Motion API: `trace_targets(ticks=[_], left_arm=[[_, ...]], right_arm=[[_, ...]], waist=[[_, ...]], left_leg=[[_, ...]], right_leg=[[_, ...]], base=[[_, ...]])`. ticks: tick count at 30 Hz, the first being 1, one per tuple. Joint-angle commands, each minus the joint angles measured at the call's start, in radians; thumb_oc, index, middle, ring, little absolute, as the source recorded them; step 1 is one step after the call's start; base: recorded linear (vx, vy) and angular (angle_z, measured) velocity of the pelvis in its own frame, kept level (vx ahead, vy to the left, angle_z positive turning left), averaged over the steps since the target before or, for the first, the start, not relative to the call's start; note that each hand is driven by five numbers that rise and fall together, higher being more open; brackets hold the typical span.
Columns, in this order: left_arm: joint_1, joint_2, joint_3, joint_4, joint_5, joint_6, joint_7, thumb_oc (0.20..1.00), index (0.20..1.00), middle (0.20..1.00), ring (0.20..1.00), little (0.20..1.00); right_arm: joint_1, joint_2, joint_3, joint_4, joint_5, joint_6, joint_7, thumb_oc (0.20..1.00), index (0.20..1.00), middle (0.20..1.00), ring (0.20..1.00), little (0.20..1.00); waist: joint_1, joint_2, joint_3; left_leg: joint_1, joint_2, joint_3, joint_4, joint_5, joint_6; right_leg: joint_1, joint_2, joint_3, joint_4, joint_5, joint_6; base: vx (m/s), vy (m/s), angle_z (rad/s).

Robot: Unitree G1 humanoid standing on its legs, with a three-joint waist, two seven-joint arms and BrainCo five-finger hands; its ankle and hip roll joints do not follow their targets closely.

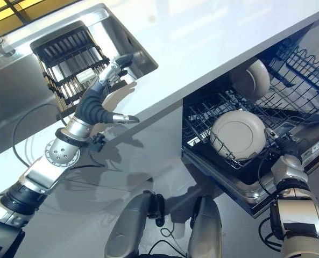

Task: Pick up plates and place into dishwasher.

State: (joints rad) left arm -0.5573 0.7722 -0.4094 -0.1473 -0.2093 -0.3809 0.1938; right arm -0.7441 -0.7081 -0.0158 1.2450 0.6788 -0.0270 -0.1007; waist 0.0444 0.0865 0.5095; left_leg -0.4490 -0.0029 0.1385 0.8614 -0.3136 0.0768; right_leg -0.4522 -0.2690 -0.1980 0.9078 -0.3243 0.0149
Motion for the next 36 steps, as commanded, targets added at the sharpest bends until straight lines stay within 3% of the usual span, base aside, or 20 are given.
trace_targets(ticks=[1, 9, 14, 17, 21, 27, 28, 29, 36], left_arm=[[0.042, -0.058, -0.022, -0.016, -0.009, -0.041, 0.021, 1.0, 1.0, 1.0, 1.0, 1.0], [0.028, -0.054, -0.018, -0.031, -0.013, -0.042, 0.026, 1.0, 1.0, 1.0, 1.0, 1.0], [0.032, -0.038, 0.003, -0.042, -0.031, -0.027, -0.002, 1.0, 1.0, 1.0, 1.0, 1.0], [0.05, -0.024, 0.023, -0.044, -0.043, -0.034, -0.029, 1.0, 1.0, 1.0, 1.0, 1.0], [0.073, -0.002, 0.055, -0.041, -0.067, -0.071, -0.064, 1.0, 1.0, 1.0, 1.0, 1.0], [0.087, 0.012, 0.073, -0.034, -0.092, -0.09, -0.127, 1.0, 1.0, 1.0, 1.0, 1.0], [0.086, 0.014, 0.075, -0.034, -0.095, -0.088, -0.129, 1.0, 1.0, 1.0, 1.0, 1.0], [0.087, 0.022, 0.077, -0.033, -0.107, -0.088, -0.135, 1.0, 1.0, 1.0, 1.0, 1.0], [0.097, 0.07, 0.092, -0.018, -0.165, -0.108, -0.16, 1.0, 1.0, 1.0, 1.0, 1.0]], right_arm=[[-0.069, -0.022, 0.061, 0.018, 0.013, -0.028, 0.063, 1.0, 1.0, 1.0, 1.0, 1.0], [-0.121, -0.019, 0.092, 0.074, 0.107, 0.077, 0.194, 1.0, 1.0, 1.0, 1.0, 1.0], [-0.135, -0.029, 0.08, 0.091, 0.314, 0.174, 0.415, 1.0, 1.0, 1.0, 1.0, 1.0], [-0.144, -0.025, 0.072, 0.057, 0.423, 0.149, 0.525, 1.0, 1.0, 1.0, 1.0, 1.0], [-0.174, -0.014, 0.073, -0.028, 0.509, 0.108, 0.592, 1.0, 1.0, 1.0, 1.0, 1.0], [-0.264, -0.021, 0.109, -0.162, 0.597, 0.061, 0.578, 1.0, 1.0, 1.0, 1.0, 1.0], [-0.274, -0.023, 0.113, -0.166, 0.598, 0.057, 0.578, 1.0, 1.0, 1.0, 1.0, 1.0], [-0.295, -0.032, 0.123, -0.179, 0.6, 0.059, 0.573, 1.0, 1.0, 1.0, 1.0, 1.0], [-0.417, -0.074, 0.179, -0.206, 0.627, 0.051, 0.503, 1.0, 1.0, 1.0, 1.0, 1.0]], waist=[[0.006, 0.044, 0.011], [0.022, 0.052, 0.011], [0.038, 0.052, 0.011], [0.048, 0.049, 0.011], [0.062, 0.04, 0.01], [0.087, 0.023, 0.008], [0.088, 0.022, 0.01], [0.094, 0.019, 0.003], [0.13, 0.008, -0.01]], left_leg=[[0.018, -0.042, 0.017, 0.01, -0.092, 0.035], [-0.055, -0.048, 0.005, 0.048, -0.087, 0.033], [-0.085, -0.053, -0.011, 0.061, -0.08, 0.028], [-0.103, -0.055, -0.018, 0.065, -0.075, 0.027], [-0.113, -0.06, -0.034, 0.084, -0.1, 0.021], [-0.148, -0.062, -0.049, 0.108, -0.1, 0.019], [-0.16, -0.06, -0.044, 0.099, -0.071, 0.022], [-0.155, -0.063, -0.052, 0.111, -0.097, 0.018], [-0.174, -0.066, -0.064, 0.131, -0.095, 0.013]], right_leg=[[-0.007, 0.053, -0.014, 0.027, -0.035, -0.082], [-0.076, 0.053, -0.017, 0.073, -0.049, -0.088], [-0.102, 0.051, -0.022, 0.097, -0.057, -0.089], [-0.117, 0.05, -0.027, 0.107, -0.057, -0.086], [-0.121, 0.056, -0.02, 0.127, -0.081, -0.07], [-0.148, 0.059, -0.03, 0.15, -0.08, -0.063], [-0.158, 0.054, -0.041, 0.141, -0.056, -0.073], [-0.156, 0.058, -0.034, 0.156, -0.08, -0.061], [-0.161, 0.049, -0.045, 0.171, -0.082, -0.059]], base=[[-0.02, -0.057, 0.03], [-0.01, -0.053, 0.01], [0.01, -0.055, 0.03], [0.02, -0.054, 0.0], [0.09, -0.068, -0.03], [0.01, -0.053, 0.05], [0.02, -0.04, 0.03], [0.03, -0.041, 0.03], [0.03, -0.034, 0.01]])
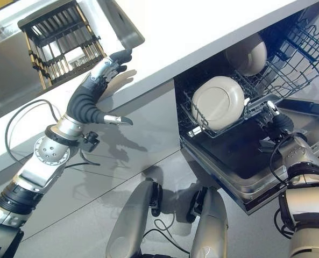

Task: Pick up plates and place into dishwasher.

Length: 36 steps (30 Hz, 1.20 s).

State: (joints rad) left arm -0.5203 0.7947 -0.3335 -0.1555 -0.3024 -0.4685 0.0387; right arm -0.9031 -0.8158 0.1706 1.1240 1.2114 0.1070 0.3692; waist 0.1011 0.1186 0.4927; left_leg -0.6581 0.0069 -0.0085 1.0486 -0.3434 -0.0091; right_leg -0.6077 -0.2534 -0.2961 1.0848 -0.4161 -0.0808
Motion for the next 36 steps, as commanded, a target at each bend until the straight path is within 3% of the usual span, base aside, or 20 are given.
trace_targets(ticks=[1, 6, 10, 12, 13, 15, 20, 23, 27, 29, 30, 31, 32, 34, 36], left_arm=[[0.061, 0.053, 0.02, -0.007, -0.079, -0.026, -0.008, 1.0, 1.0, 1.0, 1.0, 1.0], [0.084, 0.075, 0.043, -0.007, -0.119, -0.048, -0.029, 1.0, 1.0, 1.0, 1.0, 1.0], [0.09, 0.074, 0.045, -0.006, -0.124, -0.075, -0.058, 1.0, 1.0, 1.0, 1.0, 1.0], [0.087, 0.068, 0.038, -0.01, -0.111, -0.082, -0.054, 1.0, 1.0, 1.0, 1.0, 1.0], [0.085, 0.061, 0.034, -0.014, -0.101, -0.082, -0.044, 1.0, 1.0, 1.0, 1.0, 1.0], [0.074, 0.047, 0.025, -0.027, -0.083, -0.074, -0.018, 1.0, 1.0, 1.0, 1.0, 1.0], [0.029, 0.008, -0.021, -0.028, -0.027, -0.042, 0.039, 1.0, 1.0, 1.0, 1.0, 1.0], [0.018, -0.026, -0.05, -0.029, 0.023, -0.032, 0.085, 1.0, 1.0, 1.0, 1.0, 1.0], [0.008, -0.047, -0.07, -0.047, 0.062, -0.013, 0.129, 1.0, 1.0, 1.0, 1.0, 1.0], [0.014, -0.057, -0.066, -0.048, 0.079, -0.013, 0.14, 1.0, 1.0, 1.0, 1.0, 1.0], [0.016, -0.058, -0.067, -0.048, 0.082, -0.014, 0.145, 1.0, 1.0, 1.0, 1.0, 1.0], [0.027, -0.064, -0.063, -0.049, 0.094, -0.021, 0.16, 1.0, 1.0, 1.0, 1.0, 1.0], [0.03, -0.068, -0.063, -0.05, 0.1, -0.02, 0.165, 1.0, 1.0, 1.0, 1.0, 1.0], [0.044, -0.093, -0.07, -0.048, 0.135, -0.028, 0.189, 1.0, 1.0, 1.0, 1.0, 1.0], [0.046, -0.113, -0.083, -0.044, 0.157, -0.029, 0.207, 1.0, 1.0, 1.0, 1.0, 1.0]], right_arm=[[-0.27, 0.029, -0.002, -0.082, 0.105, -0.091, 0.032, 1.0, 1.0, 1.0, 1.0, 1.0], [-0.289, 0.009, -0.005, -0.08, 0.156, -0.094, 0.039, 1.0, 1.0, 1.0, 1.0, 1.0], [-0.276, -0.003, -0.015, -0.068, 0.134, -0.115, -0.047, 1.0, 1.0, 1.0, 1.0, 1.0], [-0.242, -0.019, -0.03, -0.045, -0.042, -0.141, -0.171, 1.0, 1.0, 1.0, 1.0, 1.0], [-0.225, -0.024, -0.027, -0.035, -0.074, -0.138, -0.211, 1.0, 1.0, 1.0, 1.0, 1.0], [-0.174, -0.041, -0.044, 0.004, -0.182, -0.138, -0.313, 1.0, 1.0, 1.0, 1.0, 1.0], [-0.004, -0.031, -0.134, 0.072, -0.32, -0.173, -0.396, 1.0, 1.0, 1.0, 1.0, 1.0], [0.113, 0.002, -0.176, 0.052, -0.326, -0.204, -0.403, 1.0, 1.0, 1.0, 1.0, 1.0], [0.234, 0.04, -0.21, 0.009, -0.349, -0.284, -0.476, 1.0, 1.0, 1.0, 1.0, 1.0], [0.311, 0.062, -0.246, -0.026, -0.414, -0.372, -0.613, 1.0, 1.0, 1.0, 1.0, 1.0], [0.328, 0.07, -0.255, -0.042, -0.426, -0.379, -0.638, 1.0, 1.0, 1.0, 1.0, 1.0], [0.384, 0.087, -0.285, -0.085, -0.519, -0.447, -0.814, 1.0, 1.0, 1.0, 1.0, 1.0], [0.402, 0.097, -0.296, -0.103, -0.55, -0.464, -0.865, 1.0, 1.0, 1.0, 1.0, 1.0], [0.463, 0.139, -0.345, -0.158, -0.64, -0.488, -1.064, 1.0, 1.0, 1.0, 1.0, 1.0], [0.485, 0.165, -0.365, -0.147, -0.647, -0.467, -1.112, 1.0, 1.0, 1.0, 1.0, 1.0]], waist=[[0.076, -0.025, 0.007], [0.085, -0.029, 0.002], [0.077, -0.035, -0.004], [0.068, -0.041, -0.007], [0.062, -0.044, -0.004], [0.047, -0.051, -0.006], [0.003, -0.068, -0.003], [-0.034, -0.071, 0.003], [-0.067, -0.074, 0.007], [-0.087, -0.076, 0.009], [-0.092, -0.077, 0.009], [-0.112, -0.078, 0.012], [-0.117, -0.078, 0.012], [-0.145, -0.075, 0.015], [-0.159, -0.068, 0.019]], left_leg=[[0.035, -0.076, 0.082, -0.055, -0.066, 0.099], [0.028, -0.076, 0.081, -0.039, -0.071, 0.096], [0.021, -0.073, 0.09, -0.024, -0.076, 0.092], [0.026, -0.066, 0.095, -0.018, -0.086, 0.092], [0.02, -0.056, 0.105, -0.025, -0.062, 0.098], [0.027, -0.046, 0.112, -0.023, -0.071, 0.103], [0.063, -0.02, 0.13, -0.019, -0.098, 0.113], [0.089, -0.007, 0.151, -0.025, -0.106, 0.121], [0.101, 0.002, 0.167, -0.037, -0.11, 0.123], [0.117, 0.005, 0.174, -0.048, -0.114, 0.127], [0.12, 0.007, 0.176, -0.051, -0.115, 0.127], [0.129, 0.011, 0.184, -0.054, -0.119, 0.13], [0.134, 0.013, 0.187, -0.058, -0.12, 0.131], [0.144, 0.014, 0.195, -0.06, -0.129, 0.132], [0.154, 0.013, 0.2, -0.06, -0.134, 0.131]], right_leg=[[-0.006, 0.032, 0.051, -0.004, 0.01, 0.037], [-0.007, 0.025, 0.048, -0.004, 0.015, 0.041], [-0.014, 0.028, 0.058, -0.007, 0.025, 0.046], [-0.011, 0.029, 0.062, -0.012, 0.027, 0.048], [-0.016, 0.025, 0.055, -0.024, 0.051, 0.037], [-0.011, 0.03, 0.061, -0.032, 0.052, 0.033], [0.018, 0.05, 0.081, -0.05, 0.049, 0.029], [0.033, 0.067, 0.099, -0.063, 0.05, 0.024], [0.041, 0.079, 0.113, -0.079, 0.051, 0.022], [0.049, 0.086, 0.119, -0.087, 0.051, 0.022], [0.051, 0.088, 0.121, -0.09, 0.051, 0.022], [0.055, 0.095, 0.127, -0.096, 0.053, 0.024], [0.059, 0.097, 0.128, -0.1, 0.053, 0.024], [0.065, 0.11, 0.137, -0.107, 0.051, 0.027], [0.074, 0.118, 0.145, -0.113, 0.052, 0.026]], base=[[0.02, -0.023, 0.05], [0.01, -0.002, 0.13], [-0.04, 0.052, 0.11], [-0.1, 0.097, 0.04], [-0.13, 0.091, 0.01], [-0.12, 0.117, 0.01], [-0.05, 0.099, -0.05], [-0.05, 0.127, -0.14], [-0.06, 0.082, -0.15], [-0.03, 0.062, -0.14], [-0.03, 0.064, -0.09], [-0.02, 0.062, -0.1], [-0.03, 0.084, -0.08], [-0.01, 0.082, -0.09], [0.01, 0.062, -0.11]])
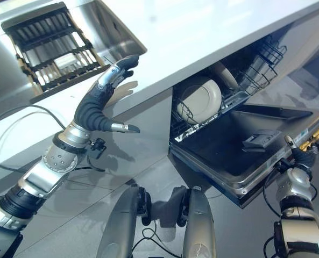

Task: Pick up plates and place into dishwasher.

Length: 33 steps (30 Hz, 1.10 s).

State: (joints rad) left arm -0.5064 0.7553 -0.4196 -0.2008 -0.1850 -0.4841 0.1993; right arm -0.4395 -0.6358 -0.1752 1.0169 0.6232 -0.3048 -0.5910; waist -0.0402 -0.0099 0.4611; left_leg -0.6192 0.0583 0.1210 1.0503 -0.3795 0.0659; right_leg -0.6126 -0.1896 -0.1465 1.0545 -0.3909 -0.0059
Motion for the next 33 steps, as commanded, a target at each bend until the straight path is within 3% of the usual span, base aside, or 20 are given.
trace_targets(ticks=[1, 4, 7, 11, 14, 19, 20, 22, 23, 25, 27, 33], left_arm=[[0.029, -0.083, -0.004, 0.004, 0.047, -0.014, 0.05, 1.0, 1.0, 1.0, 1.0, 1.0], [0.012, -0.087, -0.017, 0.003, 0.043, -0.013, 0.053, 1.0, 1.0, 1.0, 1.0, 1.0], [-0.009, -0.083, -0.035, -0.01, 0.033, -0.003, 0.047, 1.0, 1.0, 1.0, 1.0, 1.0], [-0.028, -0.081, -0.045, -0.031, 0.024, 0.021, 0.026, 1.0, 1.0, 1.0, 1.0, 1.0], [-0.038, -0.071, -0.045, -0.042, 0.008, 0.032, 0.016, 1.0, 1.0, 1.0, 1.0, 1.0], [-0.026, -0.06, -0.012, -0.042, -0.02, 0.027, -0.048, 1.0, 1.0, 1.0, 1.0, 1.0], [-0.015, -0.057, 0.002, -0.029, -0.027, 0.008, -0.069, 1.0, 1.0, 1.0, 1.0, 1.0], [0.002, -0.051, 0.023, -0.017, -0.034, -0.015, -0.092, 1.0, 1.0, 1.0, 1.0, 1.0], [0.018, -0.045, 0.045, 0.0, -0.048, -0.044, -0.123, 1.0, 1.0, 1.0, 1.0, 1.0], [0.05, -0.044, 0.079, 0.024, -0.078, -0.093, -0.177, 1.0, 1.0, 1.0, 1.0, 1.0], [0.059, -0.046, 0.092, 0.032, -0.093, -0.109, -0.186, 1.0, 1.0, 1.0, 1.0, 1.0], [0.069, -0.055, 0.122, 0.066, -0.064, -0.115, -0.136, 1.0, 1.0, 1.0, 1.0, 1.0]], right_arm=[[0.023, -0.003, -0.026, -0.013, -0.008, -0.037, -0.12, 1.0, 1.0, 1.0, 1.0, 1.0], [0.012, -0.003, -0.029, 0.08, 0.1, 0.033, 0.006, 1.0, 1.0, 1.0, 1.0, 1.0], [-0.014, -0.007, 0.005, 0.205, 0.26, 0.176, 0.24, 1.0, 1.0, 1.0, 1.0, 1.0], [-0.059, 0.008, 0.082, 0.305, 0.337, 0.335, 0.505, 1.0, 1.0, 1.0, 1.0, 1.0], [-0.097, 0.014, 0.134, 0.346, 0.353, 0.378, 0.634, 1.0, 1.0, 1.0, 1.0, 1.0], [-0.19, 0.028, 0.226, 0.304, 0.455, 0.341, 1.043, 1.0, 1.0, 1.0, 1.0, 1.0], [-0.208, 0.033, 0.239, 0.26, 0.518, 0.311, 1.138, 1.0, 1.0, 1.0, 1.0, 1.0], [-0.21, 0.041, 0.246, 0.198, 0.571, 0.271, 1.22, 1.0, 1.0, 1.0, 1.0, 1.0], [-0.203, 0.053, 0.254, 0.115, 0.646, 0.248, 1.32, 1.0, 1.0, 1.0, 1.0, 1.0], [-0.187, 0.092, 0.267, -0.071, 0.722, 0.23, 1.416, 1.0, 1.0, 1.0, 1.0, 1.0], [-0.185, 0.109, 0.279, -0.156, 0.754, 0.218, 1.455, 1.0, 1.0, 1.0, 1.0, 1.0], [-0.211, 0.132, 0.254, -0.32, 0.819, 0.229, 1.424, 1.0, 1.0, 1.0, 1.0, 1.0]], waist=[[-0.022, 0.064, 0.051], [-0.021, 0.074, 0.055], [-0.007, 0.086, 0.058], [0.021, 0.097, 0.059], [0.037, 0.102, 0.059], [0.075, 0.106, 0.059], [0.082, 0.105, 0.058], [0.084, 0.103, 0.058], [0.086, 0.101, 0.055], [0.09, 0.096, 0.046], [0.091, 0.091, 0.041], [0.113, 0.071, 0.011]], left_leg=[[0.119, -0.039, 0.073, -0.062, -0.101, 0.055], [0.12, -0.044, 0.077, -0.06, -0.103, 0.055], [0.121, -0.055, 0.073, -0.062, -0.098, 0.054], [0.119, -0.071, 0.063, -0.066, -0.088, 0.051], [0.114, -0.078, 0.056, -0.066, -0.082, 0.051], [0.105, -0.088, 0.034, -0.063, -0.069, 0.045], [0.105, -0.088, 0.03, -0.066, -0.065, 0.043], [0.107, -0.088, 0.027, -0.072, -0.062, 0.042], [0.111, -0.086, 0.025, -0.08, -0.059, 0.04], [0.116, -0.082, 0.018, -0.088, -0.056, 0.033], [0.119, -0.082, 0.013, -0.089, -0.055, 0.029], [0.148, -0.086, -0.012, -0.09, -0.063, 0.018]], right_leg=[[0.083, 0.056, -0.001, -0.087, 0.025, -0.05], [0.084, 0.057, 0.001, -0.089, 0.022, -0.053], [0.086, 0.053, -0.002, -0.091, 0.021, -0.062], [0.084, 0.046, -0.013, -0.081, 0.015, -0.072], [0.081, 0.039, -0.023, -0.072, 0.01, -0.076], [0.075, 0.021, -0.047, -0.043, 0.002, -0.077], [0.074, 0.018, -0.05, -0.039, 0.0, -0.076], [0.076, 0.014, -0.053, -0.037, -0.001, -0.073], [0.078, 0.011, -0.056, -0.036, -0.002, -0.07], [0.084, 0.002, -0.059, -0.039, 0.001, -0.059], [0.09, -0.002, -0.063, -0.04, 0.002, -0.054], [0.143, -0.014, -0.082, -0.057, -0.001, -0.047]], base=[[0.0, 0.028, -0.19], [-0.01, 0.004, -0.24], [-0.03, -0.033, -0.07], [-0.02, -0.062, -0.01], [-0.01, -0.067, 0.01], [-0.01, -0.074, 0.07], [-0.01, -0.059, 0.06], [0.0, -0.036, 0.08], [0.0, -0.036, 0.01], [0.02, -0.033, -0.06], [0.02, -0.02, -0.12], [0.03, -0.037, 0.13]])
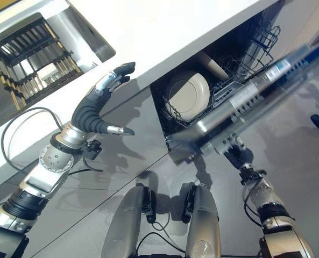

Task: Pick up plates and place into dishwasher.

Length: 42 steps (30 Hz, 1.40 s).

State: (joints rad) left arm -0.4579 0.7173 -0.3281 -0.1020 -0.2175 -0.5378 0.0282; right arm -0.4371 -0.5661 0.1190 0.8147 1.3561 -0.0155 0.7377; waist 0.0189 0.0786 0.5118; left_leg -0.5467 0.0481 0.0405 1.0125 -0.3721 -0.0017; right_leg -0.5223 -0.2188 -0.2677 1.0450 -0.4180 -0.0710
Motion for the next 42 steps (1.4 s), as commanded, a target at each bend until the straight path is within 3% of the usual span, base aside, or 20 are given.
trace_targets(ticks=[1, 8, 13, 16, 18, 19, 23, 27, 34, 37, 39, 42], left_arm=[[0.022, -0.019, 0.032, -0.032, -0.036, -0.068, 0.03, 1.0, 1.0, 1.0, 1.0, 1.0], [0.044, -0.027, 0.017, -0.034, -0.095, -0.122, -0.06, 1.0, 1.0, 1.0, 1.0, 1.0], [0.049, -0.036, -0.018, -0.036, -0.258, -0.107, -0.253, 1.0, 1.0, 1.0, 1.0, 1.0], [0.058, -0.073, -0.053, -0.032, -0.391, -0.039, -0.379, 1.0, 1.0, 1.0, 1.0, 1.0], [0.069, -0.111, -0.088, -0.01, -0.403, -0.017, -0.405, 1.0, 1.0, 1.0, 1.0, 1.0], [0.085, -0.147, -0.125, 0.016, -0.435, 0.023, -0.443, 1.0, 1.0, 1.0, 1.0, 1.0], [0.148, -0.251, -0.177, 0.093, -0.629, 0.136, -0.611, 1.0, 1.0, 1.0, 1.0, 1.0], [0.209, -0.338, -0.192, 0.181, -0.742, 0.178, -0.726, 1.0, 1.0, 1.0, 1.0, 1.0], [0.301, -0.405, -0.179, 0.288, -0.756, 0.212, -0.79, 1.0, 1.0, 1.0, 1.0, 1.0], [0.337, -0.435, -0.167, 0.342, -0.779, 0.274, -0.8, 1.0, 1.0, 1.0, 1.0, 1.0], [0.384, -0.483, -0.154, 0.417, -0.813, 0.352, -0.848, 1.0, 1.0, 1.0, 1.0, 1.0], [0.413, -0.543, -0.144, 0.519, -0.857, 0.439, -0.891, 1.0, 1.0, 1.0, 1.0, 1.0]], right_arm=[[-0.22, 0.065, -0.044, -0.127, 0.085, -0.068, 0.07, 1.0, 1.0, 1.0, 1.0, 1.0], [-0.207, 0.058, -0.069, -0.079, 0.089, -0.064, -0.036, 1.0, 1.0, 1.0, 1.0, 1.0], [-0.161, 0.073, -0.09, 0.009, 0.086, -0.066, -0.091, 1.0, 1.0, 1.0, 1.0, 1.0], [-0.135, 0.105, -0.098, 0.053, 0.049, -0.094, -0.169, 1.0, 1.0, 1.0, 1.0, 1.0], [-0.119, 0.137, -0.086, 0.081, 0.037, -0.101, -0.183, 1.0, 1.0, 1.0, 1.0, 1.0], [-0.085, 0.177, -0.07, 0.095, 0.021, -0.089, -0.195, 1.0, 1.0, 1.0, 1.0, 1.0], [0.006, 0.235, -0.037, 0.134, -0.042, -0.031, -0.184, 1.0, 1.0, 1.0, 1.0, 1.0], [0.072, 0.277, -0.017, 0.193, -0.11, 0.047, -0.181, 1.0, 1.0, 1.0, 1.0, 1.0], [0.247, 0.38, 0.002, 0.184, -0.138, 0.149, -0.322, 1.0, 1.0, 1.0, 1.0, 1.0], [0.298, 0.416, 0.014, 0.164, -0.143, 0.193, -0.386, 1.0, 1.0, 1.0, 1.0, 1.0], [0.345, 0.439, 0.033, 0.153, -0.18, 0.233, -0.435, 1.0, 1.0, 1.0, 1.0, 1.0], [0.349, 0.45, 0.033, 0.181, -0.214, 0.238, -0.493, 1.0, 1.0, 1.0, 1.0, 1.0]], waist=[[0.058, -0.02, -0.045], [0.083, -0.036, -0.093], [0.09, -0.048, -0.144], [0.086, -0.052, -0.18], [0.079, -0.057, -0.211], [0.07, -0.064, -0.244], [0.046, -0.074, -0.316], [0.032, -0.068, -0.362], [0.007, -0.057, -0.413], [-0.009, -0.056, -0.421], [-0.023, -0.057, -0.421], [-0.028, -0.058, -0.421]], left_leg=[[0.081, -0.075, 0.065, -0.053, -0.072, 0.084], [0.158, -0.064, 0.04, -0.108, -0.065, 0.071], [0.244, -0.055, 0.03, -0.236, -0.033, 0.063], [0.304, -0.052, 0.03, -0.35, 0.011, 0.058], [0.346, -0.054, 0.036, -0.451, 0.059, 0.05], [0.402, -0.053, 0.048, -0.552, 0.095, 0.04], [0.51, -0.057, 0.067, -0.769, 0.199, 0.02], [0.59, -0.06, 0.073, -0.941, 0.267, 0.007], [0.649, -0.06, 0.076, -1.089, 0.31, 0.01], [0.653, -0.06, 0.084, -1.087, 0.308, 0.016], [0.659, -0.059, 0.099, -1.084, 0.305, 0.018], [0.664, -0.061, 0.103, -1.084, 0.302, 0.02]], right_leg=[[0.064, 0.013, 0.034, -0.051, 0.026, 0.02], [0.164, 0.011, 0.009, -0.106, 0.029, 0.019], [0.264, 0.026, 0.002, -0.229, 0.064, 0.031], [0.323, 0.046, 0.008, -0.335, 0.102, 0.042], [0.364, 0.066, 0.014, -0.449, 0.147, 0.052], [0.415, 0.086, 0.024, -0.566, 0.177, 0.07], [0.515, 0.118, 0.042, -0.818, 0.282, 0.103], [0.574, 0.131, 0.058, -0.984, 0.369, 0.133], [0.603, 0.154, 0.075, -1.091, 0.417, 0.143], [0.597, 0.157, 0.079, -1.077, 0.41, 0.143], [0.597, 0.159, 0.081, -1.073, 0.407, 0.141], [0.601, 0.163, 0.084, -1.074, 0.406, 0.14]], base=[[0.06, -0.036, 0.17], [0.04, -0.001, 0.26], [0.05, 0.014, 0.17], [0.07, 0.039, -0.01], [0.09, 0.046, -0.04], [0.13, 0.044, -0.07], [0.09, 0.054, -0.19], [0.06, 0.05, -0.26], [0.02, 0.023, -0.11], [0.0, 0.0, 0.0], [0.01, 0.002, -0.04], [0.01, -0.011, -0.12]])
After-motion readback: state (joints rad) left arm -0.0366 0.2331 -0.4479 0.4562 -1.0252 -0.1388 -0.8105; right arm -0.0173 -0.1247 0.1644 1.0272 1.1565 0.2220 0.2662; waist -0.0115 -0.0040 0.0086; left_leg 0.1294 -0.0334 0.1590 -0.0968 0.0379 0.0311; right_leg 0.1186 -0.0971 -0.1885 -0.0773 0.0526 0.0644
